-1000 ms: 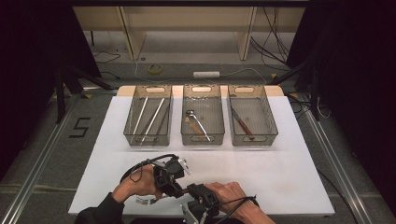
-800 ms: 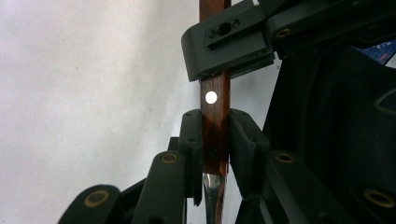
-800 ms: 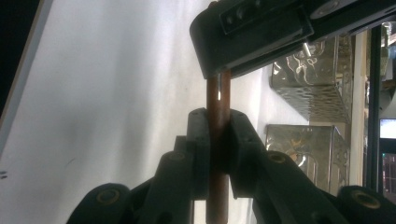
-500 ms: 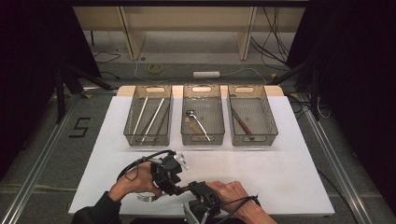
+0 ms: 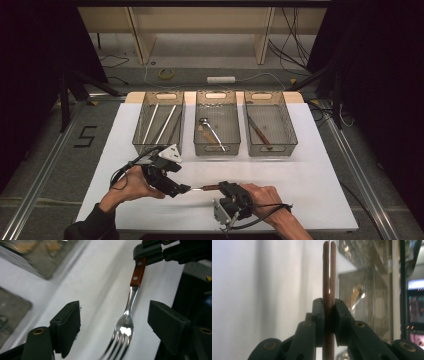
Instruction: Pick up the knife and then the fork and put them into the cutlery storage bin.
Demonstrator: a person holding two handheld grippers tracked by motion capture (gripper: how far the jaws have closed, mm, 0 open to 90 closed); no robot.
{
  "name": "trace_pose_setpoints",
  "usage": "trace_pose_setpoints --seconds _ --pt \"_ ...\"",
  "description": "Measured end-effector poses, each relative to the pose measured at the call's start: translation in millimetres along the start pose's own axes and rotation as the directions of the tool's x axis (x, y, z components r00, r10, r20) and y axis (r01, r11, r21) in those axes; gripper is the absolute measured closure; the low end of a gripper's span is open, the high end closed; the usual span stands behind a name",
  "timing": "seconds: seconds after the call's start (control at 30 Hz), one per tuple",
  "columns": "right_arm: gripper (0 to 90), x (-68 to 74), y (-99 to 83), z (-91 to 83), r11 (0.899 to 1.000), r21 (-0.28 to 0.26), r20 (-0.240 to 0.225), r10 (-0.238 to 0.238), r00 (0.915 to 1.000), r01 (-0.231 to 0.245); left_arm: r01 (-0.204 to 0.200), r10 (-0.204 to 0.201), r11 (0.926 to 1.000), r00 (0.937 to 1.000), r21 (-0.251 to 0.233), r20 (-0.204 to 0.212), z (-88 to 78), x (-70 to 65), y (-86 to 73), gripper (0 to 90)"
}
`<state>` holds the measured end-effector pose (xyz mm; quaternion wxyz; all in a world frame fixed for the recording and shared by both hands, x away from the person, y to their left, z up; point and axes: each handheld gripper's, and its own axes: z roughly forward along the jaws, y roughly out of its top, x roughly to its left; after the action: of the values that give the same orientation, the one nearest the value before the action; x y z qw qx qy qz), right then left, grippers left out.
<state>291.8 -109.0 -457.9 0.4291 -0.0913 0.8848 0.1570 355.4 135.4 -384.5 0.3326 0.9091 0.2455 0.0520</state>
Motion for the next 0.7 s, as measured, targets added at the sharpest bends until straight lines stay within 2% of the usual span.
trace_pose_setpoints --seconds 0.17,0.33,0.4,0.47,0.5,0.53,0.6,0.63,0.7 --pt "81.7 -14.9 -20.4 3.7 0.996 0.057 -0.001 0.072 0.9974 -0.072 0.038 -0.042 0.9956 0.9981 -0.086 -0.045 -6.5 6.1 -7.2 22.4" --pt "81.7 -27.2 -40.5 6.2 0.981 0.104 0.023 0.161 0.9867 -0.162 0.056 -0.07 0.9849 0.9941 -0.164 -0.083 -4.4 7.2 -15.6 19.8" --pt "81.7 -30.5 -47.7 6.7 0.97 0.129 0.035 0.202 0.9788 -0.205 0.058 -0.083 0.9756 0.9905 -0.212 -0.11 -3.6 6.5 -19.6 19.3" --pt "81.6 -35.7 -55.0 6.8 0.964 0.134 0.041 0.225 0.9736 -0.228 0.059 -0.094 0.9652 0.9875 -0.255 -0.127 -3.5 5.7 -24.5 19.3" --pt "81.6 -38.1 -58.4 5.9 0.955 0.14 0.047 0.257 0.9653 -0.261 0.054 -0.093 0.9606 0.9864 -0.273 -0.135 -3.9 5.2 -26.2 19.3" --pt "81.6 -39.8 -60.3 4.9 0.951 0.149 0.042 0.269 0.9623 -0.272 0.045 -0.094 0.9514 0.9846 -0.305 -0.147 -4.4 4.0 -28.6 19.3" --pt "81.6 -42.7 -64.8 3.7 0.936 0.158 0.052 0.309 0.9495 -0.314 0.037 -0.097 0.9434 0.981 -0.33 -0.168 -6.2 2.9 -31.7 19.3" --pt "81.6 -44.5 -66.3 3.8 0.937 0.155 0.056 0.307 0.9499 -0.312 0.034 -0.101 0.938 0.979 -0.345 -0.177 -7.0 2.2 -33.7 19.3" --pt "81.6 -48.2 -70.0 3.4 0.927 0.159 0.053 0.335 0.9406 -0.339 0.045 -0.114 0.9346 0.9774 -0.353 -0.178 -6.6 1.7 -38.1 19.3"
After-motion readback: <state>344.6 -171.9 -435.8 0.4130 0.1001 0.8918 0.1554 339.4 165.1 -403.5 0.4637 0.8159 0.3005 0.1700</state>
